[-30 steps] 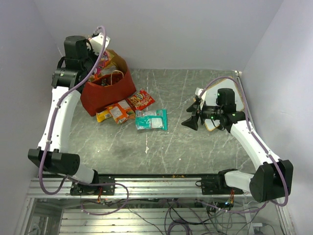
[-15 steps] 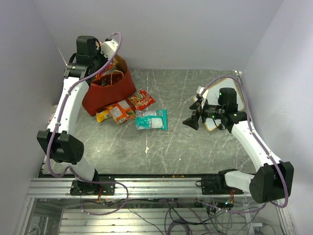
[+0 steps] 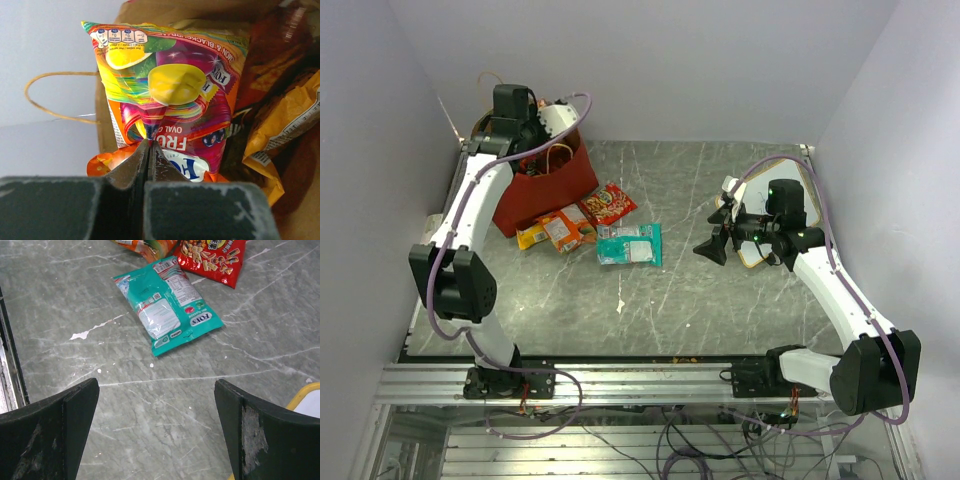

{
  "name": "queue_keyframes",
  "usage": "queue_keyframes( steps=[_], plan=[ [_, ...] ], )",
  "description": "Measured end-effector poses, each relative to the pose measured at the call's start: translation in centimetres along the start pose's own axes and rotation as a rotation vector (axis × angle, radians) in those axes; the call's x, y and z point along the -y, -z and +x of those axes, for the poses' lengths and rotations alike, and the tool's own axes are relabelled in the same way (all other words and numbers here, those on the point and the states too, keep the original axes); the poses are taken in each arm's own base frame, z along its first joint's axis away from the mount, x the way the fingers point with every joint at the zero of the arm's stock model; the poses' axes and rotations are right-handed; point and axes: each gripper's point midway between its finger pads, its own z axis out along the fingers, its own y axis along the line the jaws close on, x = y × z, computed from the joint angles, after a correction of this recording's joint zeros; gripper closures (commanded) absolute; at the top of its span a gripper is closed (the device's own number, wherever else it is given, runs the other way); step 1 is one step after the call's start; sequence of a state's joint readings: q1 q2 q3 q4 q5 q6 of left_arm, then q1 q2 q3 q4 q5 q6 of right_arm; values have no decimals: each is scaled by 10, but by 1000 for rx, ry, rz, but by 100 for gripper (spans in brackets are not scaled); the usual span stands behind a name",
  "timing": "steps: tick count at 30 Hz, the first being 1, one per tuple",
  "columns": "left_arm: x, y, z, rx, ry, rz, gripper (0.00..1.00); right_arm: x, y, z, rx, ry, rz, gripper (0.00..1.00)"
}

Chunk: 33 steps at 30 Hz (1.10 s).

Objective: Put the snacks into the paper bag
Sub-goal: Place the snack in the paper bag.

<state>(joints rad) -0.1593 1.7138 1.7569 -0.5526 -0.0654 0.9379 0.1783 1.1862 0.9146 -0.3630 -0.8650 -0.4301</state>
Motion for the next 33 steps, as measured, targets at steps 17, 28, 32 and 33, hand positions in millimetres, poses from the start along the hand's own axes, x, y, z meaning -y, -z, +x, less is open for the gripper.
queue_keyframes(
  steps=[17,28,32,33],
  plan=[
    [47,-48,41,-68,101,179,93,4,0,0,-3,6,17,0],
    [49,-43,41,-75,175,196,60,4,-1,2,-8,0,15,0],
    [36,-37,32,-61,196,174,52,5,-2,3,-10,-2,14,0],
    [34,-36,31,-57,199,168,50,5,-2,3,-10,-3,13,0]
  ],
)
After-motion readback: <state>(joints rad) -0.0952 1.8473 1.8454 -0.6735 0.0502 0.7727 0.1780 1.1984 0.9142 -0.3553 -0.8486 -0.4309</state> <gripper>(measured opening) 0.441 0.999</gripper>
